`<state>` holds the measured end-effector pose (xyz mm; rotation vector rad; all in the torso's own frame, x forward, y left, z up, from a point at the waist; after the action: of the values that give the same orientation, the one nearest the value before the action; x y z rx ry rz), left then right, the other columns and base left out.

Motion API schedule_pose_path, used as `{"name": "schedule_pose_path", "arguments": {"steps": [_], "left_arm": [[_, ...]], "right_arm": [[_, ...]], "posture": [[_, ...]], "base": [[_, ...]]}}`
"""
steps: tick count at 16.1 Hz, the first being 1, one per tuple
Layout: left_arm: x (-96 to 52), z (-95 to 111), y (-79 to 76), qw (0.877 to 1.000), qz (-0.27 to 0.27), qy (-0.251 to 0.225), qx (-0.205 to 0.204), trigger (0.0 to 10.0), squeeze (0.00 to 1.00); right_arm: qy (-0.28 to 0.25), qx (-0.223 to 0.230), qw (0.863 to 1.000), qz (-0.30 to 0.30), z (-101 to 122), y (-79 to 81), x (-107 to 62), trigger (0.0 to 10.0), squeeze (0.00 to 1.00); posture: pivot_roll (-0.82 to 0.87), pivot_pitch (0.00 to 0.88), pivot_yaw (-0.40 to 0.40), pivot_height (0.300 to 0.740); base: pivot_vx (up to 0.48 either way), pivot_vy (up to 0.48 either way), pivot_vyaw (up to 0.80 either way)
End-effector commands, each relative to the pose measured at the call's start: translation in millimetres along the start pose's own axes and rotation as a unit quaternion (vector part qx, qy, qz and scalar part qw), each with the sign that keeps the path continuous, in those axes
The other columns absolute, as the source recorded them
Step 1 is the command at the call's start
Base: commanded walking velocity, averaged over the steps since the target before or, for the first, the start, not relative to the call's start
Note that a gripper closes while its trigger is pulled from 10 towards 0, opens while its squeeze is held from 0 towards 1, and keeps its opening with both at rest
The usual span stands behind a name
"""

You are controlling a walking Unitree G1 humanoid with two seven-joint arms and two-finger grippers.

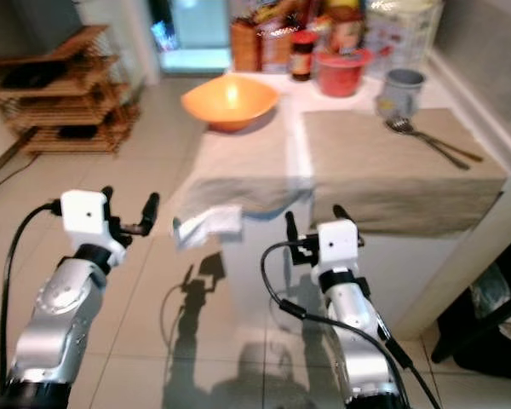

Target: Setting the table

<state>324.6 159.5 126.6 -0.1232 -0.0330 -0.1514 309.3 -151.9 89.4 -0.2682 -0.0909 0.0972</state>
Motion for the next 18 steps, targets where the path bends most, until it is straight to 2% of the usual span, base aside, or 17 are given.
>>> {"name": "schedule_pose_path", "arguments": {"steps": [1, 4, 9, 12, 18], "left_arm": [[2.4, 4, -3.6, 1.000, -0.004, -0.008, 0.017, 10.0, 0.00], [2.0, 3, -5.0, 1.000, -0.009, -0.007, 0.011, 10.0, 0.00], [1.2, -1, -8.2, 1.000, -0.015, -0.002, 0.003, 10.0, 0.00], [6.9, 1, -12.7, 1.000, -0.026, -0.001, 0.006, 10.0, 0.00], [10.0, 4, -11.0, 1.000, -0.028, -0.003, 0.012, 10.0, 0.00]], "right_arm": [[-0.005, -0.005, 1.000, -0.008, 3, -5.0, 3.5, 10.0, 0.00], [-0.058, -0.030, 0.997, -0.028, 28, -10.4, 0.6, 10.0, 0.00], [-0.046, -0.027, 0.998, -0.034, 22, -11.2, -10.3, 10.0, 0.00], [-0.043, -0.026, 0.998, -0.046, 25, -16.0, -1.0, 10.0, 0.00], [-0.042, -0.026, 0.998, -0.028, 25, -8.8, 5.0, 10.0, 0.00]], "posture": [[-0.12, 0.000, 0.088, 0.740], [-0.12, 0.000, 0.090, 0.740], [-0.13, 0.000, 0.089, 0.740], [-0.12, 0.000, 0.097, 0.740], [-0.12, 0.000, 0.097, 0.740]], "base": [[0.480, 0.000, 0.00], [0.107, 0.000, 0.00], [0.000, 0.000, 0.00], [0.000, 0.000, 0.00], [0.279, -0.387, 0.00]]}}
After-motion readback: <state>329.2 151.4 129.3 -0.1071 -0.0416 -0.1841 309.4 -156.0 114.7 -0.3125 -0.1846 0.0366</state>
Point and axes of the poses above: a point about 5 cm out from each wrist's last joint towards the gripper, its own x axis pointing out of the wrist towards the gripper, its own z axis along the axis of the wrist's last joint, y = z × x, the point moved 4 cm from there along x, pointing out of the wrist towards the gripper, and after that the axes turned 8 degrees about -x, right-handed, at the moved point
